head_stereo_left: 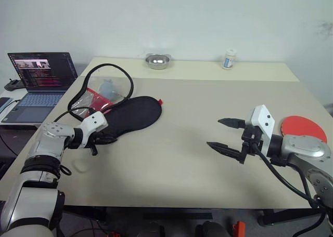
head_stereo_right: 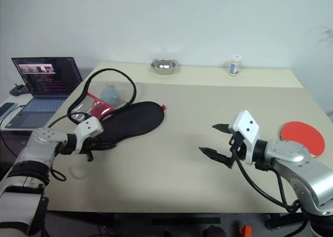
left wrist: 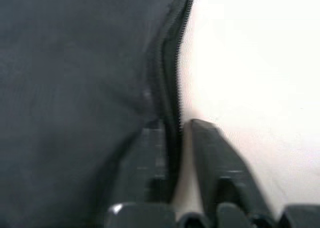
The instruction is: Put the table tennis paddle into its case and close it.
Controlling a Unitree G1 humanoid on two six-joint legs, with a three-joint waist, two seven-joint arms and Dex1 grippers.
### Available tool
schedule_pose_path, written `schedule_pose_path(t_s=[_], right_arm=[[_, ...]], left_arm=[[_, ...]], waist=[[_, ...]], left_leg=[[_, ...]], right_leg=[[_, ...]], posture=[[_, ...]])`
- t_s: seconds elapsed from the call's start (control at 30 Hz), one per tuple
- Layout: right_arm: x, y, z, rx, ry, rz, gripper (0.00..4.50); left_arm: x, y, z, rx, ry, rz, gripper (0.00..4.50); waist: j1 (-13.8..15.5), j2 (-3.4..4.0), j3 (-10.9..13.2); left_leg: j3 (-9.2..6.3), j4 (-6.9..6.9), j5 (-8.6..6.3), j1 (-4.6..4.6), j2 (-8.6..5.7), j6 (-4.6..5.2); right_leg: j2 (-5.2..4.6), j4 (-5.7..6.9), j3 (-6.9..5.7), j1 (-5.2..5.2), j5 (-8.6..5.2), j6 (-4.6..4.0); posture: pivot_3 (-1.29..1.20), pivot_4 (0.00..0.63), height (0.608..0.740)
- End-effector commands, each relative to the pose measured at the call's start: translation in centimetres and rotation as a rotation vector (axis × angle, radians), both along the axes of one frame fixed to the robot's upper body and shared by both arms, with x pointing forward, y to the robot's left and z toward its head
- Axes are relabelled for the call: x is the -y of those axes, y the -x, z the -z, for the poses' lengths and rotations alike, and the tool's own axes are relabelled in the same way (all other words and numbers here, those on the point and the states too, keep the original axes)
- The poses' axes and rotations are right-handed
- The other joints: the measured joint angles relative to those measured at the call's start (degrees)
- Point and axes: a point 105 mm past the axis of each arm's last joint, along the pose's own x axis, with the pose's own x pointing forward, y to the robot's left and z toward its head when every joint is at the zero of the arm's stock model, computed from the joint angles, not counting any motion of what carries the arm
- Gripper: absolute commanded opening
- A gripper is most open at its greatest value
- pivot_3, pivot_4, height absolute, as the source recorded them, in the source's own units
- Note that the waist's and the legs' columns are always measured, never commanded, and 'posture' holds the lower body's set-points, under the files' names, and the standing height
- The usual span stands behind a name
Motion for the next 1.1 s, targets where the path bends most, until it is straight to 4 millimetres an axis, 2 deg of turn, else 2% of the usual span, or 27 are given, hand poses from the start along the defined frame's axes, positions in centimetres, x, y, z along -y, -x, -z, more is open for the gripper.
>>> schedule_pose_path(t_s=[0.03,0.13,0.27,0.43,0.7,0.9,1.1], right_arm=[[-0.4,0.1,-1.4,0.063,-0.012,-0.011,4.50],[-0.2,0.0,-1.4,0.061,-0.007,-0.002,4.50],[0.2,0.0,-1.4,0.053,0.005,0.010,4.50],[1.8,0.5,-0.8,0.027,0.056,0.022,4.50],[4.5,1.8,0.9,-0.019,0.159,0.026,4.50],[6.1,2.2,1.2,-0.023,0.201,0.047,4.50],[6.6,2.6,1.4,-0.020,0.232,0.043,4.50]], left_arm=[[0.3,-0.2,-0.6,0.024,0.038,-0.005,0.05],[1.5,-0.7,-1.2,0.052,0.095,0.002,0.05],[5.6,-1.1,-1.9,0.074,0.224,0.058,0.05],[12.7,0.5,-0.2,-0.026,0.265,0.196,0.05],[19.7,0.6,1.9,-0.133,0.372,0.182,0.05],[25.6,0.1,1.7,-0.179,0.469,0.198,0.05],[30.2,-0.7,0.6,-0.181,0.511,0.227,0.05]], waist=[[0.0,0.00,0.0],[0.1,-0.02,0.0],[0.6,-0.07,0.0],[0.6,-0.09,0.0],[1.0,-0.05,-0.1],[1.8,-0.08,-0.1],[1.4,-0.11,-0.1]], left_leg=[[0.00,0.00,0.00,0.00,0.00,0.00],[-0.01,0.02,0.00,0.00,-0.01,0.00],[-0.03,0.07,0.00,-0.03,-0.05,0.00],[-0.04,0.07,0.00,-0.03,-0.07,-0.01],[-0.06,0.14,0.02,0.15,-0.17,0.01],[-0.23,0.29,0.04,0.15,-0.32,0.06],[-0.29,0.24,0.03,0.11,-0.36,0.07]], right_leg=[[0.00,0.00,0.00,0.00,0.00,0.00],[0.00,0.03,-0.01,0.00,0.00,0.00],[-0.05,0.05,-0.02,0.02,0.00,0.01],[-0.06,0.07,0.03,0.03,0.01,0.02],[0.13,0.42,0.07,0.06,-0.02,0.03],[0.04,0.32,-0.06,0.31,-0.05,0.13],[0.05,0.25,-0.07,0.31,-0.06,0.17]], posture=[[0.00,0.150,0.740],[0.00,0.150,0.740],[0.00,0.150,0.740],[0.00,0.150,0.740],[0.00,0.150,0.740],[0.00,0.150,0.740],[0.00,0.150,0.740]])
